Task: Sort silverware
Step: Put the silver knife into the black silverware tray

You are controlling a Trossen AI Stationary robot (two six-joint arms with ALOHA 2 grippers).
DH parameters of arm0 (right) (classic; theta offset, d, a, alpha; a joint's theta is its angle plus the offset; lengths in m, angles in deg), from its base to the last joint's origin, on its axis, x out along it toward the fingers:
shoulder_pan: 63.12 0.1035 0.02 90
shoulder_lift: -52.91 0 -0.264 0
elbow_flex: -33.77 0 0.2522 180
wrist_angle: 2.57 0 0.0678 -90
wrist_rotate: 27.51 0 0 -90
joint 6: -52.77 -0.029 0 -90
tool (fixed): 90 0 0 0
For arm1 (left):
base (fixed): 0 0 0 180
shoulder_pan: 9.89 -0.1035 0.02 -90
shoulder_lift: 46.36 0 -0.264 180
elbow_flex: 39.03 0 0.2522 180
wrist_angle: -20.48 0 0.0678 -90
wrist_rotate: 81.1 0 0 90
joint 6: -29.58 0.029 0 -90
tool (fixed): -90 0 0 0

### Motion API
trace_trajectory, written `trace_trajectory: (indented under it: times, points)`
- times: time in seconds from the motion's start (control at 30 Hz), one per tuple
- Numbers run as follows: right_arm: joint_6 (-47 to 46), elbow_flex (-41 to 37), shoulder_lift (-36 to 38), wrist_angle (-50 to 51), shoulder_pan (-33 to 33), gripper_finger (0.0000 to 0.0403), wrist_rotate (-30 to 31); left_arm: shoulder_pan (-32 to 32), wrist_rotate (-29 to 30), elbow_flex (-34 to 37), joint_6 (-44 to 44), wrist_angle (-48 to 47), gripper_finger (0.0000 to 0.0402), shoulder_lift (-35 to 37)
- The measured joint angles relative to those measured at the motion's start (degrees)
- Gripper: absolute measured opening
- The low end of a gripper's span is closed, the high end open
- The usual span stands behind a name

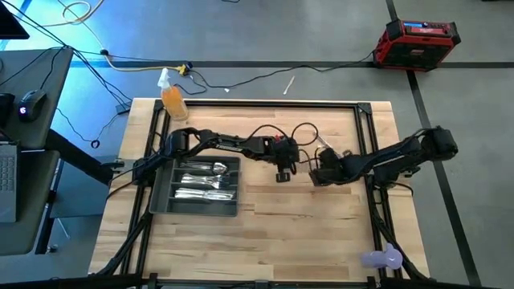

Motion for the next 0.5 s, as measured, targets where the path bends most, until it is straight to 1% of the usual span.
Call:
trace_trajectory:
  times: [0.07,0.13,0.2,0.27,0.37,0.43,0.5]
  points:
    - [-0.05,-0.05,1.53,3.78,-4.27,0.0005,2.16,0.98,0.05,-0.01,0.01,-1.42,0.0,0.32]
    - [0.05,-0.91,2.2,5.63,-9.3,0.0002,2.64,2.68,0.04,-0.11,0.09,-3.5,0.0,0.87]
    - [2.42,-2.21,1.97,5.08,-13.85,0.0001,1.35,4.15,0.89,-0.23,0.13,-5.41,0.0,0.98]
    - [5.0,-3.16,1.45,2.7,-17.6,0.0,1.24,5.42,3.77,-0.1,0.2,-7.93,0.0,0.88]
    - [8.12,-4.9,-0.01,-2.09,-19.84,0.0,-0.69,6.7,8.57,-0.12,0.26,-10.73,0.0,0.78]
    - [10.21,-5.15,-1.12,-5.29,-20.21,0.0,-2.52,6.85,9.87,-0.12,0.23,-12.19,0.0,0.83]
    - [10.79,-5.14,-2.5,-7.28,-19.52,0.0,-2.61,7.0,11.35,-0.16,0.22,-13.72,0.0,0.84]
